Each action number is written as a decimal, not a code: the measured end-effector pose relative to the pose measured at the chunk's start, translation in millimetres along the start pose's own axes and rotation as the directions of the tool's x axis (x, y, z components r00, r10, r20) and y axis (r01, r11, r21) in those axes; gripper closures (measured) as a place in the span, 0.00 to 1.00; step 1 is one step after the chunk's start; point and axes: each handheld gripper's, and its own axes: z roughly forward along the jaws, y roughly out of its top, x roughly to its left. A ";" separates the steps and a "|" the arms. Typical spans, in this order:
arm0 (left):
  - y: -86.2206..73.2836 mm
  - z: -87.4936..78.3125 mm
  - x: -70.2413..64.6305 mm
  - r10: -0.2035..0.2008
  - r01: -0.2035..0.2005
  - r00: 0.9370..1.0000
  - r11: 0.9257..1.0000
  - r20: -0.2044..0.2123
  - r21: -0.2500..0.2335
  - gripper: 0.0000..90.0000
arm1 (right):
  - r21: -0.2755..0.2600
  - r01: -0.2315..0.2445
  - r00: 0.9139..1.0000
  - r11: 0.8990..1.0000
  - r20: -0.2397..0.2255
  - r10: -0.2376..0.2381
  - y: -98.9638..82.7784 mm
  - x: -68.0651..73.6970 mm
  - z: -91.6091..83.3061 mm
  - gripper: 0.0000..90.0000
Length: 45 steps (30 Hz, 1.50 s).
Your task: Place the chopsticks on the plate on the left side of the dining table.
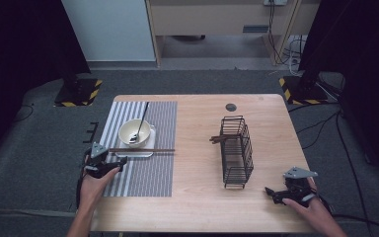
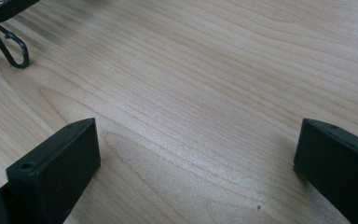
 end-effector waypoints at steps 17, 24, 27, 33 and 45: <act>9.9 3.8 -31.6 0.057 -0.060 0.993 0.998 0.102 0.020 0.05 | 0.000 0.000 1.000 1.000 0.000 0.000 0.0 0.0 0.0 0.00; 16.8 6.2 -52.6 0.104 -0.110 0.986 0.993 0.133 0.035 0.05 | 0.000 0.000 1.000 1.000 0.000 0.000 0.0 0.0 0.0 0.00; 20.1 7.8 -61.6 0.120 -0.126 0.982 0.992 0.149 0.031 0.05 | 0.000 0.000 1.000 1.000 0.000 0.000 0.0 0.0 0.0 0.00; 25.1 10.4 -79.9 0.154 -0.162 0.972 0.986 0.179 0.034 0.05 | 0.000 0.000 1.000 1.000 0.000 0.000 0.0 0.0 0.0 0.00; 34.2 17.1 -116.2 0.202 -0.216 0.949 0.976 0.241 0.029 0.05 | 0.000 -0.002 1.000 1.000 0.002 0.002 -0.1 0.3 -0.1 0.00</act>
